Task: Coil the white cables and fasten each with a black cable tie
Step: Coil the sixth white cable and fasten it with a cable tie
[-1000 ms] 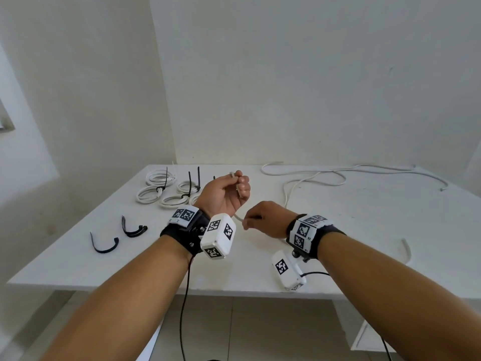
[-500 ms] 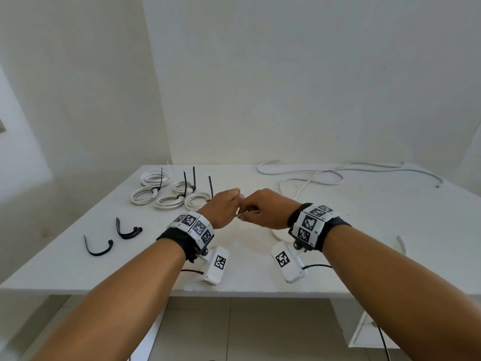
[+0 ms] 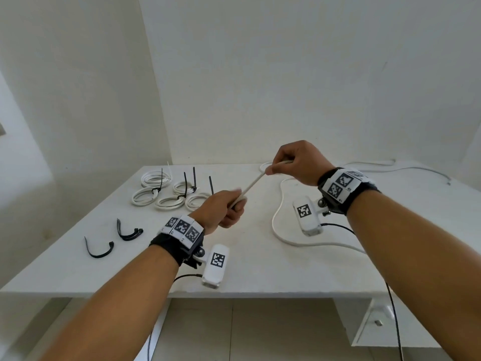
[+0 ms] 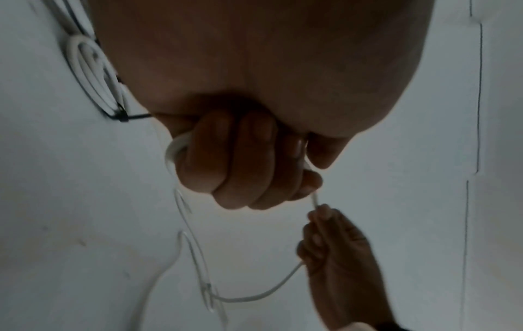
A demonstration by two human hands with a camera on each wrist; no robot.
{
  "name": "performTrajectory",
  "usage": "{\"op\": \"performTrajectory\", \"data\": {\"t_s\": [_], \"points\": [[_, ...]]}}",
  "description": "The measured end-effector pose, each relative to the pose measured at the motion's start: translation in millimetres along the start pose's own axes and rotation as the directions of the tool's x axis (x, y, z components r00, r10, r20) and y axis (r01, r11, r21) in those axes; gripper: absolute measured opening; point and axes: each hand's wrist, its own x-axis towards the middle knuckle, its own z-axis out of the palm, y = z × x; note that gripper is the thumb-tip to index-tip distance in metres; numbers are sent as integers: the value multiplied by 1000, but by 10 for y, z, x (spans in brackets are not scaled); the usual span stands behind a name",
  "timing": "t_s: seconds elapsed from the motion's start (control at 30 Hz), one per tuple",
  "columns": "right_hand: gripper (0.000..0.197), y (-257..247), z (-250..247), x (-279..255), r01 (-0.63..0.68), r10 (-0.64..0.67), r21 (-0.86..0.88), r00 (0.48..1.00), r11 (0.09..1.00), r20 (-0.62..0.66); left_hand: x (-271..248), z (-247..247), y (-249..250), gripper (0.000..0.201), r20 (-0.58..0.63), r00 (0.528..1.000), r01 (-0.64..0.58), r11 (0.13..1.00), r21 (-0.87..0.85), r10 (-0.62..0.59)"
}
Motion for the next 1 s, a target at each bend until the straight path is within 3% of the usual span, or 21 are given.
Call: {"op": "performTrajectory", "data": {"t_s": [0.17, 0.27, 0.4, 0.47, 0.63, 0.7, 0.83, 0.93, 1.0], "points": [[32, 158, 209, -13, -90, 98, 135, 994, 987, -55, -45, 158, 184, 37, 50, 980, -174, 945, -278, 195], [41, 194, 479, -131, -161, 154, 186, 987, 969, 50, -46, 244, 298, 30, 12, 964, -245, 904, -351, 266], [62, 201, 848, -328, -193, 165, 139, 967, 971, 193, 0, 321, 367, 23, -108, 930, -367, 882, -296, 351], [51, 270, 932, -345, -203, 172, 118, 958, 972, 227, 21, 293, 369, 26, -180, 907, -418, 863, -284, 380], [30, 457, 847, -278, -194, 186, 138, 980, 971, 64, 86, 161, 434, 36, -339, 846, -511, 807, -297, 411], [30, 355, 882, -322, -149, 136, 81, 980, 985, 142, 146, 154, 460, 35, -384, 825, -532, 799, -281, 415], [29, 45, 1014, -421, -30, 19, 30, 949, 999, 316, 289, 108, 383, 28, -423, 801, -496, 865, -76, 423], [32, -77, 985, -419, 75, -42, -87, 944, 993, 327, 295, 65, 263, 22, -352, 829, -378, 900, 218, 434], [28, -125, 906, -408, 125, -70, -133, 933, 983, 353, 286, 45, 206, 21, -275, 853, -309, 855, 416, 443]]}}
